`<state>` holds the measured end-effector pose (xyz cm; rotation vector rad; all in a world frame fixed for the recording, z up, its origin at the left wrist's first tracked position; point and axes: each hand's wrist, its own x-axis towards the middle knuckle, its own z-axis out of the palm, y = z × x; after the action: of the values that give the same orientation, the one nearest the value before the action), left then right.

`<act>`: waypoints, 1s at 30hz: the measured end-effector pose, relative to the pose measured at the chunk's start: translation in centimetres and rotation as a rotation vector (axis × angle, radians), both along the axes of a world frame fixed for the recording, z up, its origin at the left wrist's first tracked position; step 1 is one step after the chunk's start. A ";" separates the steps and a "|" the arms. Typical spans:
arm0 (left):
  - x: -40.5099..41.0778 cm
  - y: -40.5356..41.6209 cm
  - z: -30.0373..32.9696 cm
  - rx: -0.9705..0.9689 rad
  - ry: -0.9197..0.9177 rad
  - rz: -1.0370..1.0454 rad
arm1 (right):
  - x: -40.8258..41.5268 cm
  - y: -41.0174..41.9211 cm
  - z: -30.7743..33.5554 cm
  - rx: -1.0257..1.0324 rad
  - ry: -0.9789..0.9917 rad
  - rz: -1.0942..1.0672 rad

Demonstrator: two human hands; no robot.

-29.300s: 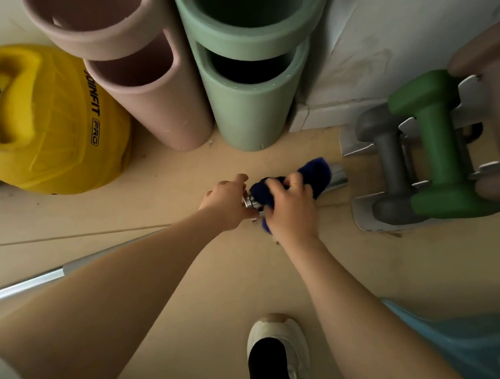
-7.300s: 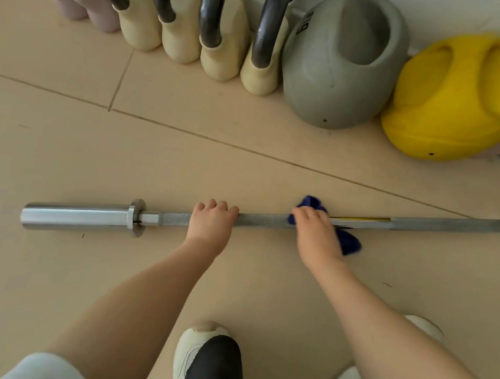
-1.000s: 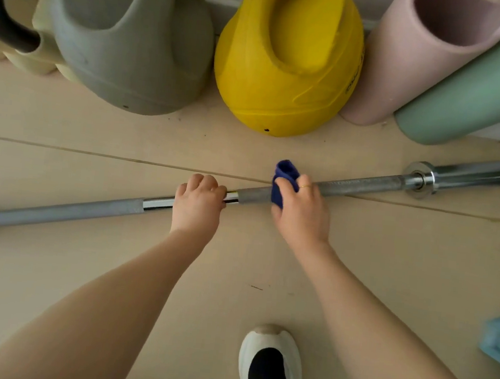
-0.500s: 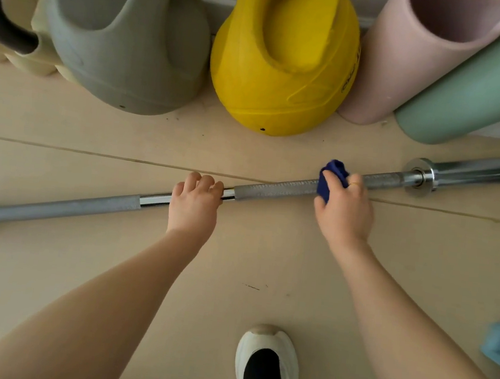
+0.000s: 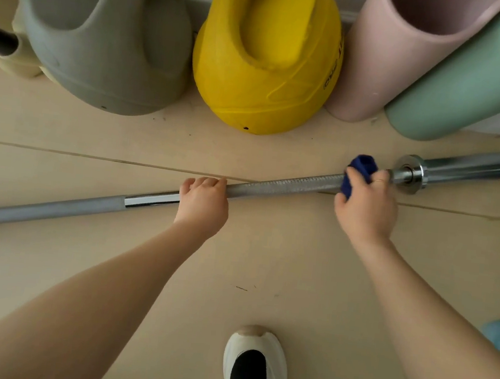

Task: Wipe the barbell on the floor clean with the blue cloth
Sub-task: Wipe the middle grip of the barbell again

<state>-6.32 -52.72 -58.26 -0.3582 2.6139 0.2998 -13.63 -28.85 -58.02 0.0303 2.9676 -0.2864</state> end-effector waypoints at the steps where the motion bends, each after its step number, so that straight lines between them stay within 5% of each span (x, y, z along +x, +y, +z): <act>1: -0.3 0.0 0.0 0.009 -0.023 -0.010 | 0.2 -0.1 0.0 0.000 -0.015 0.101; 4: -1.2 -0.7 0.4 0.026 -0.071 -0.057 | -0.2 1.2 0.0 -0.045 -0.015 0.204; 9: -1.3 -0.8 1.1 0.027 -0.112 -0.053 | -2.0 4.0 0.1 -0.059 -0.016 -0.278; 15: -0.8 -0.7 1.4 0.000 -0.139 -0.098 | 1.6 3.2 0.5 0.028 -0.070 0.124; 21: 1.5 1.0 1.1 -0.051 -0.133 -0.169 | 2.1 5.2 0.6 0.030 0.000 -0.155; 27: 3.4 1.8 0.8 -0.086 -0.082 -0.212 | 4.8 4.0 0.5 0.078 -0.045 0.166; 30: 4.5 2.3 0.5 -0.106 -0.061 -0.222 | 3.5 6.6 0.8 0.080 -0.030 -0.073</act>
<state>-1.82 -50.47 -57.79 -0.1075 2.5849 0.0741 -10.12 -22.29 -57.21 0.1520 2.9512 -0.1741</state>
